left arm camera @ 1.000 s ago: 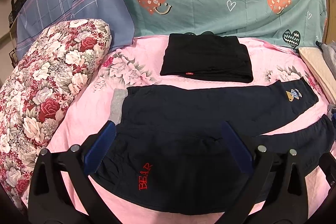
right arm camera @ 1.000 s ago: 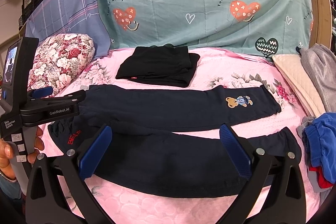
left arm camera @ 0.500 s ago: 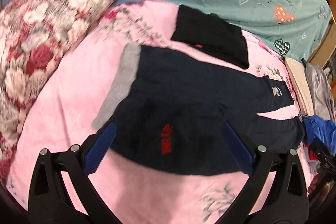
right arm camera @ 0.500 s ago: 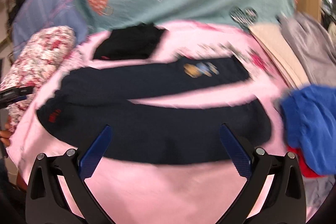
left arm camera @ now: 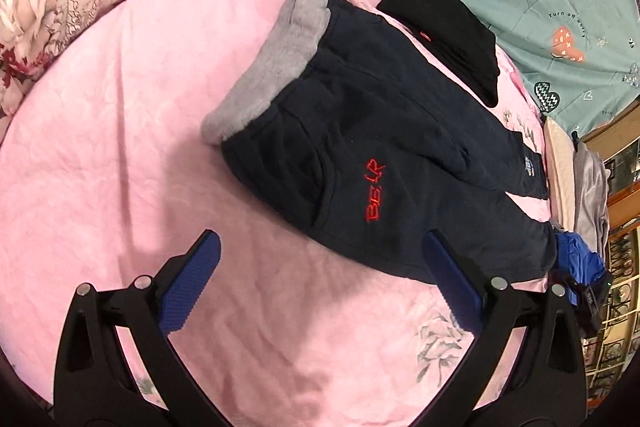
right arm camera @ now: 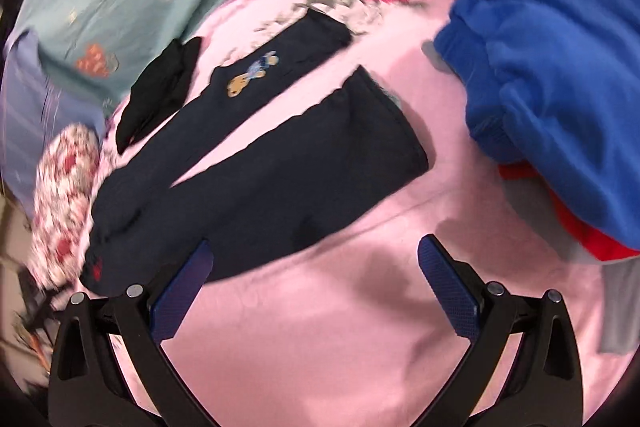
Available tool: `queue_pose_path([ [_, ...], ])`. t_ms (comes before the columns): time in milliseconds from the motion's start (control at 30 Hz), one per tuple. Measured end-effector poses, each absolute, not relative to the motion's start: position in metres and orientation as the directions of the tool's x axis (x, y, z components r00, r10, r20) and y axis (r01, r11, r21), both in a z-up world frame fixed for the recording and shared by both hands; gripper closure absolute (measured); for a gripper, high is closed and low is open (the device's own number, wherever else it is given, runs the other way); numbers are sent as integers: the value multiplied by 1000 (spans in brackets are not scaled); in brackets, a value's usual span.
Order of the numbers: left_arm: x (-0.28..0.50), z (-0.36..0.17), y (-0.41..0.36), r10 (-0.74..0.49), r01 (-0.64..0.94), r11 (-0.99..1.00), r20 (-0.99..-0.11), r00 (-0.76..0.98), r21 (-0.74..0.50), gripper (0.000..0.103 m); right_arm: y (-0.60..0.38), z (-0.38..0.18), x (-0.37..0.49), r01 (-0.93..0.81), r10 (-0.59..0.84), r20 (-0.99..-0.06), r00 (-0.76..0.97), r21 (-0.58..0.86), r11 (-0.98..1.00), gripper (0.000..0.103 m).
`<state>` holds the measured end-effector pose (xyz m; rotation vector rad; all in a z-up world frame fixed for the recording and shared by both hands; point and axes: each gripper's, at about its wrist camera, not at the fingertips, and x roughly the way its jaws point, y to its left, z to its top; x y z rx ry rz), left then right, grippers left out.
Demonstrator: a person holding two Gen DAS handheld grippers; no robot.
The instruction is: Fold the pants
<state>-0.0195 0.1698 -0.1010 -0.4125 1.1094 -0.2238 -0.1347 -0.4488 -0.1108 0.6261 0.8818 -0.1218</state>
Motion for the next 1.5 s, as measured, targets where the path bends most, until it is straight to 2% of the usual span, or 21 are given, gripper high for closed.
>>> queue_pose_path([
  [100, -18, -105, 169, -391, -31, 896, -818, 422, -444, 2, -457, -121, -123, 355, 207, -734, 647, 530, 770, 1],
  [300, -11, -116, 171, -422, -71, 871, -815, 397, -486, 2, -461, -129, -105, 340, 225, -702, 676, 567, 750, 4],
  [367, -7, -122, 171, -434, -85, 862, -815, 385, -499, 2, -461, -132, -100, 313, 266, -686, 677, 596, 739, 24],
  [400, -6, -125, 172, -442, -97, 855, -814, 377, -509, 2, -462, -133, -100, 307, 279, -677, 681, 609, 732, 30],
  [467, -3, -126, 172, -446, -103, 848, -806, 389, -520, 2, -462, -138, -100, 302, 301, -677, 671, 621, 723, 80],
  [533, 2, -127, 171, -458, -111, 838, -800, 386, -534, 2, -463, -144, -101, 314, 316, -678, 664, 637, 704, 84],
  [800, 24, -129, 170, -515, -160, 766, -744, 426, -622, 4, -465, -133, -118, 302, 280, -653, 704, 631, 715, 85],
  [867, 25, -126, 167, -518, -158, 759, -733, 440, -631, 12, -467, -134, -118, 305, 280, -654, 703, 633, 711, 85],
  [900, 26, -124, 165, -512, -155, 764, -734, 447, -627, 21, -467, -136, -117, 301, 294, -652, 699, 642, 705, 85],
  [933, 27, -123, 165, -503, -155, 770, -739, 449, -619, 25, -467, -138, -116, 294, 316, -648, 693, 654, 697, 81],
  [967, 27, -123, 165, -498, -158, 773, -742, 449, -615, 25, -467, -143, -114, 302, 346, -656, 671, 668, 680, 67],
  [1000, 27, -123, 165, -503, -160, 767, -737, 451, -621, 25, -468, -147, -113, 321, 371, -656, 657, 689, 650, 62],
  [1033, 27, -123, 165, -503, -161, 766, -735, 455, -623, 26, -469, -147, -114, 318, 379, -635, 673, 711, 627, 50],
  [1067, 27, -122, 165, -497, -162, 769, -738, 457, -619, 27, -470, -145, -117, 322, 366, -624, 691, 718, 617, 45],
  [1200, 28, -125, 166, -480, -160, 783, -747, 459, -602, 39, -465, -140, -117, 327, 328, -653, 683, 674, 662, 44],
  [1267, 29, -127, 166, -474, -165, 784, -748, 465, -599, 47, -467, -142, -115, 325, 329, -639, 695, 687, 649, 44],
  [1300, 29, -128, 166, -467, -168, 786, -750, 468, -595, 60, -468, -143, -113, 321, 326, -632, 703, 692, 647, 44],
  [1333, 29, -129, 166, -451, -172, 796, -759, 470, -580, 79, -468, -144, -110, 319, 311, -628, 714, 686, 653, 47],
  [1367, 29, -130, 168, -441, -174, 803, -764, 471, -570, 87, -468, -144, -108, 324, 297, -633, 714, 676, 662, 63],
  [1433, 27, -130, 172, -448, -169, 797, -755, 478, -580, 90, -468, -149, -105, 336, 305, -645, 701, 676, 656, 91],
  [1500, 25, -128, 176, -448, -163, 792, -742, 498, -588, 91, -470, -152, -110, 342, 301, -645, 703, 677, 652, 92],
])
